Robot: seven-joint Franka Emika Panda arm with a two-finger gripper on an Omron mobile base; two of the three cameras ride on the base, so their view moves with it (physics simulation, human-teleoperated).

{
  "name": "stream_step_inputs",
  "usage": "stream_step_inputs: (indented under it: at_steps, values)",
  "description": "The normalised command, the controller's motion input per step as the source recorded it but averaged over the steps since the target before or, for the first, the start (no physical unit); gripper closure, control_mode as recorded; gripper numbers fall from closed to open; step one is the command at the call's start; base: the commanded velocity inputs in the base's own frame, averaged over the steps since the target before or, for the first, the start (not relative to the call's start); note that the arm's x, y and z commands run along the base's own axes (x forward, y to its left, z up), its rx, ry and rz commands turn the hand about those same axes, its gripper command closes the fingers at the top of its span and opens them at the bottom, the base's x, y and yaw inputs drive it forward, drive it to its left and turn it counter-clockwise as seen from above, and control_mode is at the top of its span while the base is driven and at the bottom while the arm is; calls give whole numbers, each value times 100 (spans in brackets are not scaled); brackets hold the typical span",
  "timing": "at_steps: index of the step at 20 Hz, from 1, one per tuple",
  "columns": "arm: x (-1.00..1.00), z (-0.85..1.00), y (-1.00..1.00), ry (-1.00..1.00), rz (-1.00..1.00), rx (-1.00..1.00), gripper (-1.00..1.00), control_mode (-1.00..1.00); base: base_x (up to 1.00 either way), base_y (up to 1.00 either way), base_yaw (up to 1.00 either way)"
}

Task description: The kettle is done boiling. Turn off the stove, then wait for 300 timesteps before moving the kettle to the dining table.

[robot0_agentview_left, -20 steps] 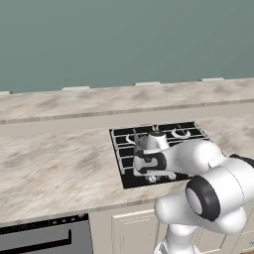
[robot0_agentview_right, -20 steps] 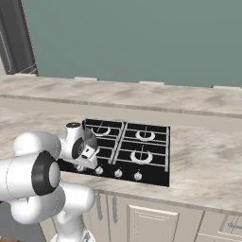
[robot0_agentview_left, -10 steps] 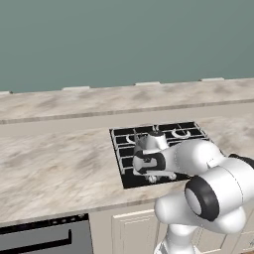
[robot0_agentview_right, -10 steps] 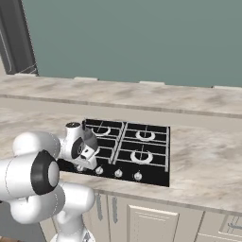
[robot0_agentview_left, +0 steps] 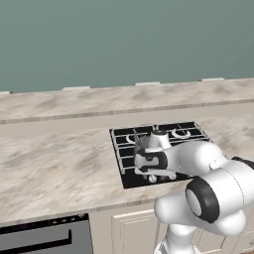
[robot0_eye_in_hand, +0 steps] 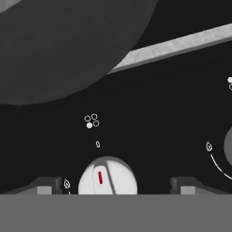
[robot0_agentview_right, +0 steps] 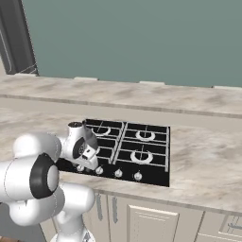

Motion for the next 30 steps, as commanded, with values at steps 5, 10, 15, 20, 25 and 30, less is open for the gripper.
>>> stream_step_inputs:
  at_steps: [5,10,15,20,25,30]
  values:
    - [-10,12,-3,0,-3,4,-100,-100,0,0,0]
    - [-10,29,0,2,-5,1,-100,-100,0,0,0]
    - [-6,27,0,3,-3,0,-100,-100,0,0,0]
    - [-3,30,0,3,0,0,-100,-100,0,0,0]
    - [-1,32,0,2,0,0,-100,-100,0,0,0]
    - [0,32,0,2,0,0,-100,-100,0,0,0]
